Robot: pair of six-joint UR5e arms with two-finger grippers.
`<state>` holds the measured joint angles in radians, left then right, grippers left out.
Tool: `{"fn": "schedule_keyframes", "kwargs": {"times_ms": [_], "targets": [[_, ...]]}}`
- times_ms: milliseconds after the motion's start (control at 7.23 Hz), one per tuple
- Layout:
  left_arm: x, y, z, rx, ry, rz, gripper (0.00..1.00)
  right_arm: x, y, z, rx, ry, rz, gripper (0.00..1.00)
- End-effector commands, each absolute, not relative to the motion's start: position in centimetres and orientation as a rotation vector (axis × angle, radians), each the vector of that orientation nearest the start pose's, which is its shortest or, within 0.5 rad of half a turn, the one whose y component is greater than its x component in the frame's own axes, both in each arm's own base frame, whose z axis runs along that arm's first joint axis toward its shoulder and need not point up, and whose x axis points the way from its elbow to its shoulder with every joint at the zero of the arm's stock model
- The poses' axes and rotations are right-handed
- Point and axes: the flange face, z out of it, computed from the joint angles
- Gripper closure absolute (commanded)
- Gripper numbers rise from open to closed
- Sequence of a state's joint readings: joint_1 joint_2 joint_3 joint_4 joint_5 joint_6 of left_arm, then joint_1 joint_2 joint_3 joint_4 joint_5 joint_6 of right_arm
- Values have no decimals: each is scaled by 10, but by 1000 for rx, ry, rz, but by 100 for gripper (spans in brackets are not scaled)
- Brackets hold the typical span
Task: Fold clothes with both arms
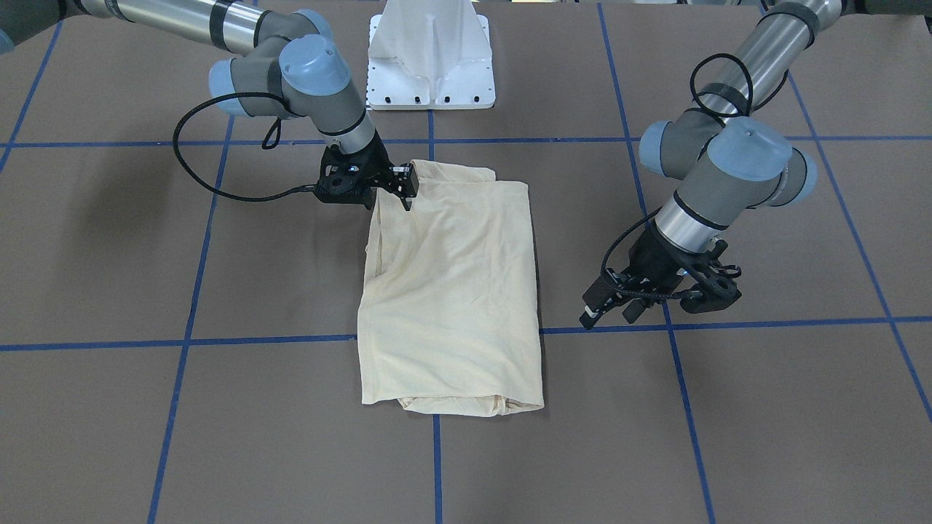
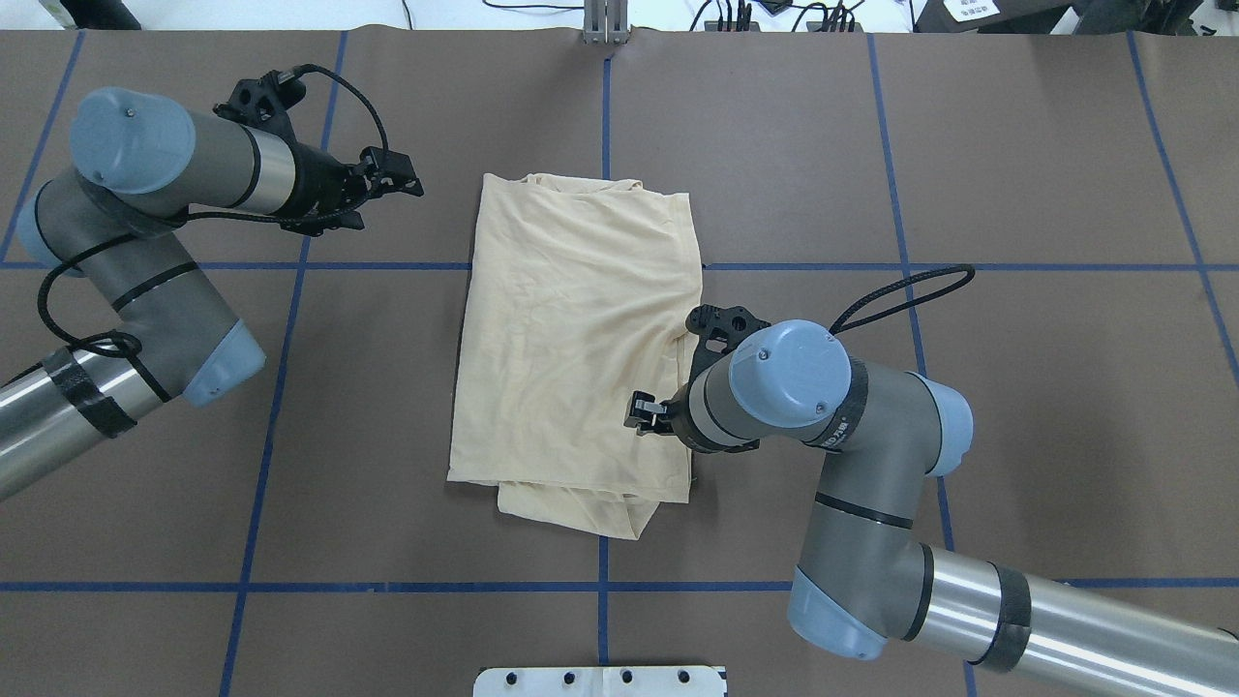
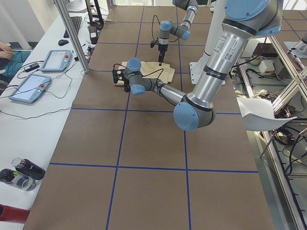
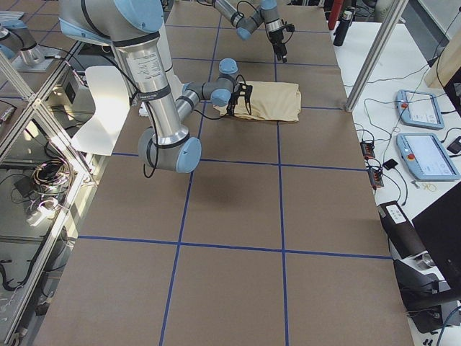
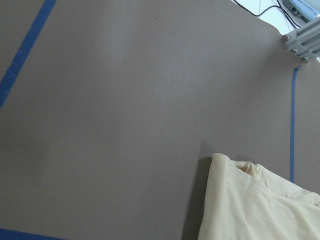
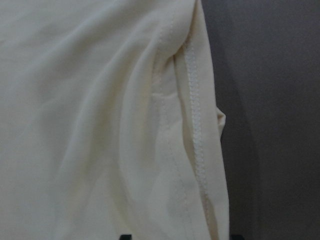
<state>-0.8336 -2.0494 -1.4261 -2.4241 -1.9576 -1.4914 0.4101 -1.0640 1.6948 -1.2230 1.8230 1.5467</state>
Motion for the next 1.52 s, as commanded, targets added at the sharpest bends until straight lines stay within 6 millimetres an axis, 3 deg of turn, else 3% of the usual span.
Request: {"fn": "schedule_keyframes", "kwargs": {"times_ms": [0, 691, 830, 1244, 1383], "targets": [[393, -575, 355, 211, 1207, -429, 0, -557, -364, 270, -14, -1012, 229, 30], [394, -575, 356, 211, 1205, -431, 0, -568, -371, 284, -12, -977, 232, 33], [394, -574, 357, 210, 1204, -432, 0, -567, -371, 282, -10, -981, 233, 39], [395, -574, 358, 209, 1202, -430, 0, -565, -371, 280, -17, -987, 225, 100], [395, -574, 358, 209, 1202, -430, 0, -563, -369, 282, -19, -988, 224, 100]]}}
